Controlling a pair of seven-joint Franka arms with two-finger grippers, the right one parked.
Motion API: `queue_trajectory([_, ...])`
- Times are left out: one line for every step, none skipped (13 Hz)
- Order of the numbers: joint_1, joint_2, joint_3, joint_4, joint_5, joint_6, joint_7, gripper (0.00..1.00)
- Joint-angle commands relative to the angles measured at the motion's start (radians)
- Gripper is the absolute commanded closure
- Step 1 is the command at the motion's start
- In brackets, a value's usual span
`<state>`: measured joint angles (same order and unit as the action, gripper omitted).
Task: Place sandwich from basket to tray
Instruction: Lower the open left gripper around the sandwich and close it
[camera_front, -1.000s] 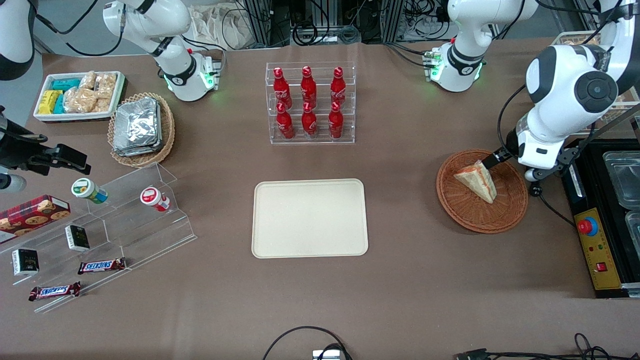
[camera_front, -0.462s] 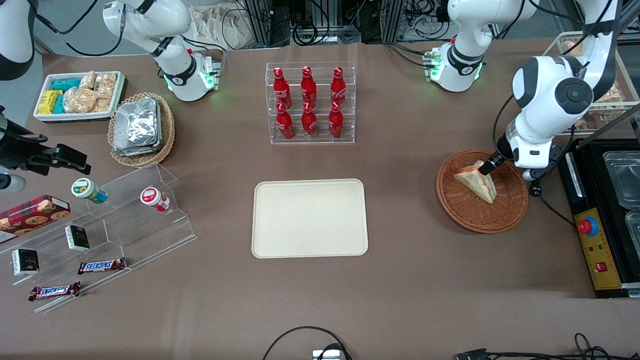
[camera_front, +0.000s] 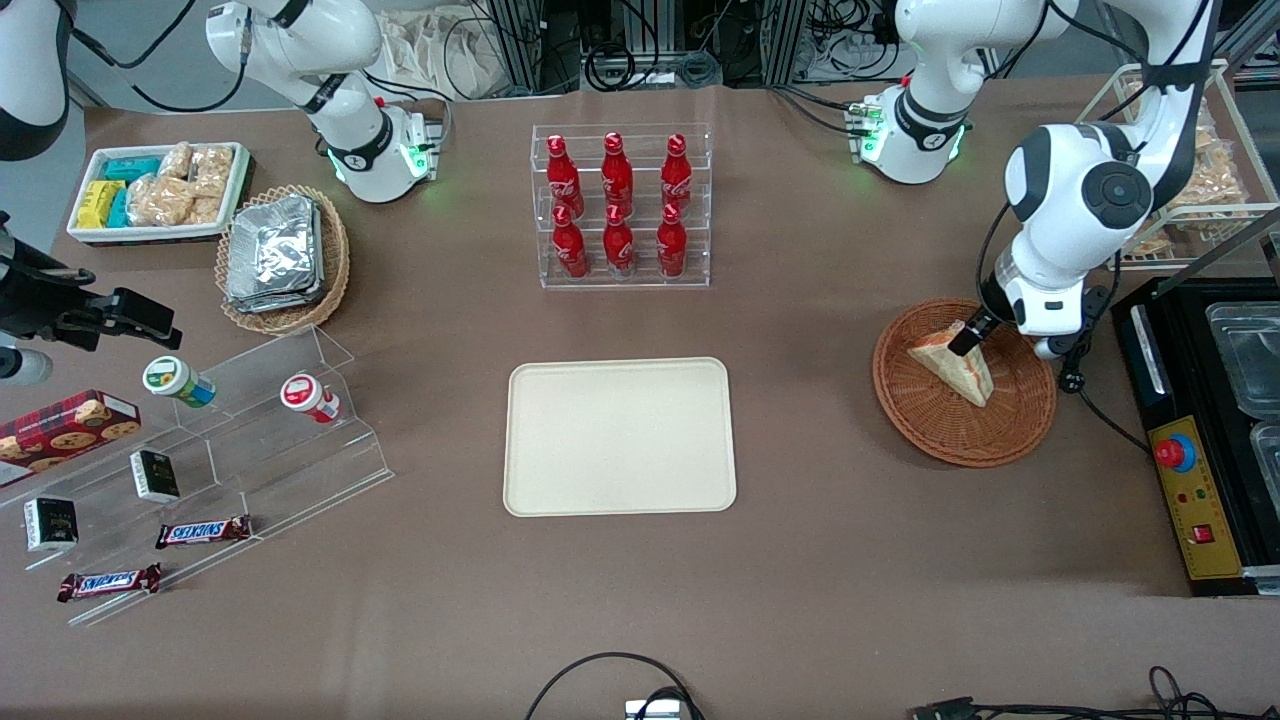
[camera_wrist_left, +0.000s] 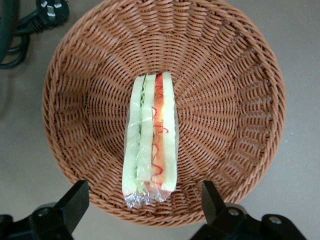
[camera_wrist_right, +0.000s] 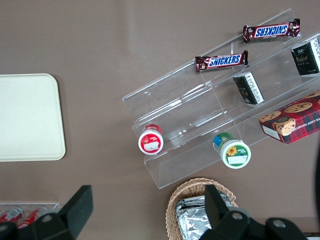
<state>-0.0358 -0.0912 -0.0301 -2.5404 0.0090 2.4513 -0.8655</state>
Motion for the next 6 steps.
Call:
queue_trajectory([0.004, 0.039, -0.002, -0.029, 0.000, 0.095, -0.035, 0.00])
queue_trajectory([0.004, 0.051, -0.002, -0.038, 0.000, 0.122, -0.035, 0.00])
queue_trajectory([0.004, 0.065, -0.002, -0.044, 0.000, 0.149, -0.036, 0.00])
queue_trajectory([0.004, 0.079, -0.002, -0.052, 0.000, 0.175, -0.043, 0.00])
queue_trajectory([0.004, 0.093, -0.002, -0.060, 0.000, 0.201, -0.062, 0.00])
queue_trajectory([0.004, 0.105, -0.002, -0.066, 0.002, 0.224, -0.072, 0.00])
